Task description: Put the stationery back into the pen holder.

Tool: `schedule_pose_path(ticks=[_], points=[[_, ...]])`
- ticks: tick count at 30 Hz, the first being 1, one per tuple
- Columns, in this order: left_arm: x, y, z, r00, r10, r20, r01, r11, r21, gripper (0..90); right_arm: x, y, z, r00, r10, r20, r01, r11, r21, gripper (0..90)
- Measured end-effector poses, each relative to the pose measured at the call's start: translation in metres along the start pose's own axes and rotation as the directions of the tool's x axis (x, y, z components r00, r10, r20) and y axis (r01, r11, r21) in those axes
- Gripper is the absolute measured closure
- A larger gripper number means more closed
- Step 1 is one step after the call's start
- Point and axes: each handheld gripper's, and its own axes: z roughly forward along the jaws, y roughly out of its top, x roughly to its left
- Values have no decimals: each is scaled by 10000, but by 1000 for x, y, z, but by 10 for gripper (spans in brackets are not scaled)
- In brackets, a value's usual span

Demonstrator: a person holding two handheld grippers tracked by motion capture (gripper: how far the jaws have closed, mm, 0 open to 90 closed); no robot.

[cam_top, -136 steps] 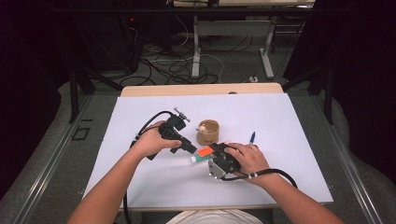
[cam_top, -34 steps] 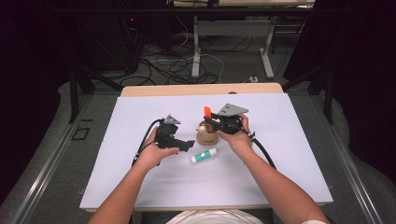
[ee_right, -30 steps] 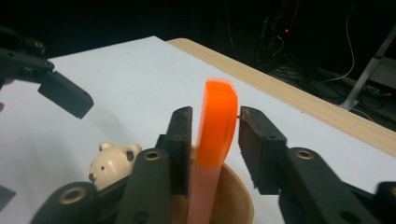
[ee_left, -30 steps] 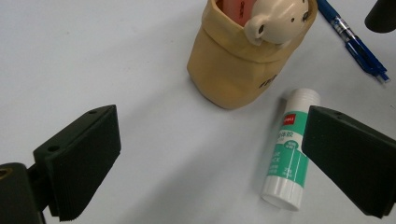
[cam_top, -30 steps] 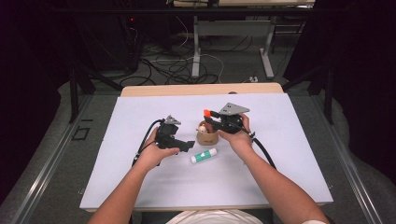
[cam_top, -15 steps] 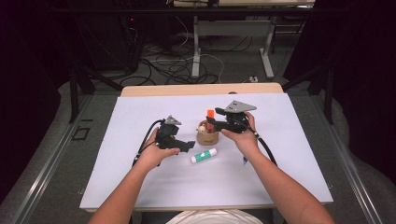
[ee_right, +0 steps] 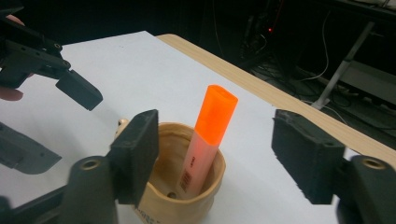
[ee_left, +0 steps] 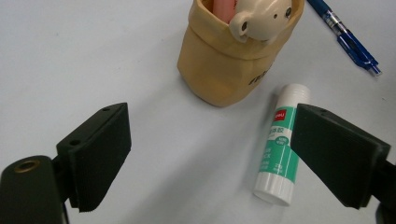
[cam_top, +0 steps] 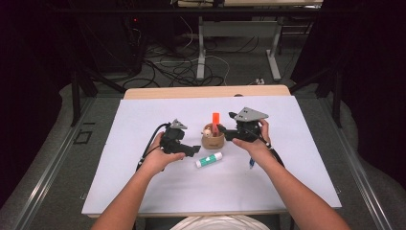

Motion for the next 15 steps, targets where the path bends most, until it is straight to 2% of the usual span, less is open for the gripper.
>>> schedule_pose_path(ticks=[1, 2, 9, 15], points=[[0, 0, 0, 10000, 47, -21, -47, 10000, 24, 132, 0, 0, -2, 10000, 53, -3, -53, 10000, -67, 287], [-1, 0, 0, 10000, 69, -2, -69, 10000, 38, 138, 0, 1, -6, 10000, 42, 33, -42, 9999, 97, 285], [-4, 1, 0, 9998, 198, 57, -199, 9996, 178, 154, -1, 4, -25, 9992, 164, 359, -156, 9996, -218, 202], [-7, 1, 2, 9992, 368, 132, -373, 9986, 372, 156, -6, -3, -39, 9962, 448, 749, -458, 9989, 110, 155]])
